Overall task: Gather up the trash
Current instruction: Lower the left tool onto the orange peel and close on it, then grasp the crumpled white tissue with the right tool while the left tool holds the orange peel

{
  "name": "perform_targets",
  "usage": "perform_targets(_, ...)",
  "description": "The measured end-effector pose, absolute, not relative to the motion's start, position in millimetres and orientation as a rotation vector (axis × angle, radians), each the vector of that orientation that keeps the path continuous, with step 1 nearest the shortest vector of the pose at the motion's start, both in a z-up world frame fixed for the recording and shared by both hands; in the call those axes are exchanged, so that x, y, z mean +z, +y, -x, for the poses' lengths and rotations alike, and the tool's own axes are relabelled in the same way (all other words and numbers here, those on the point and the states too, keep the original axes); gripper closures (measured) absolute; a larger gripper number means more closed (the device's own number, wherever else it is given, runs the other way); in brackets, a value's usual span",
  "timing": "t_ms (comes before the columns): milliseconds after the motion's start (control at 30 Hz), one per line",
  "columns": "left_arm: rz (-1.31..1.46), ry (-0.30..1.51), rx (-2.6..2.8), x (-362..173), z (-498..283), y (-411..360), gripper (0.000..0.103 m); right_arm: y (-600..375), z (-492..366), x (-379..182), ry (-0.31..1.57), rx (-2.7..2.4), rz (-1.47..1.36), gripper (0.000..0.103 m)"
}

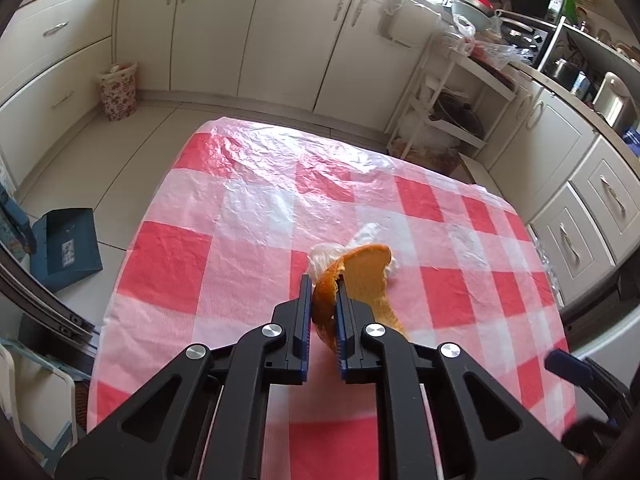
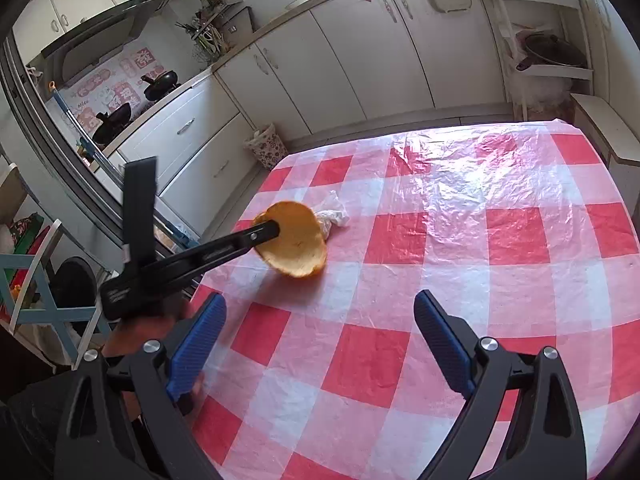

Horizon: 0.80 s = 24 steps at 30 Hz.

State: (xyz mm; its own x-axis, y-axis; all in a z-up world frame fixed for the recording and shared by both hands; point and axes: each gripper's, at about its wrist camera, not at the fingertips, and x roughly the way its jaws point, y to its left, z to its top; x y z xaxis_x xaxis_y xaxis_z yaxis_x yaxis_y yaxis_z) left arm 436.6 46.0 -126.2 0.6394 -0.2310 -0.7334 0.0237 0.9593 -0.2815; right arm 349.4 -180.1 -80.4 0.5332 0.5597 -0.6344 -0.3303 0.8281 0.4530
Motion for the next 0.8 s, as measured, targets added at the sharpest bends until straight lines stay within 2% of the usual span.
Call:
perform_targets(233, 0.242, 0.905, -0.192, -107.8, -387.1, 59.1, 0.094, -170.8, -370.7, -84.4, 0.86, 0.502, -0.316, 0.011)
perform_targets(467, 0.219, 0.944, -0.199, -103.8, -333.5, 74.6, 0.094, -125.4, -415.1, -113.6, 0.939, 0.507, -0.288, 0.011)
perform_targets(800, 0.205, 0.975, -0.247, -105.6, -328.4, 79.7, 0.094, -71.1, -461.1, -125.1, 0.935, 0.482, -0.12, 0.011)
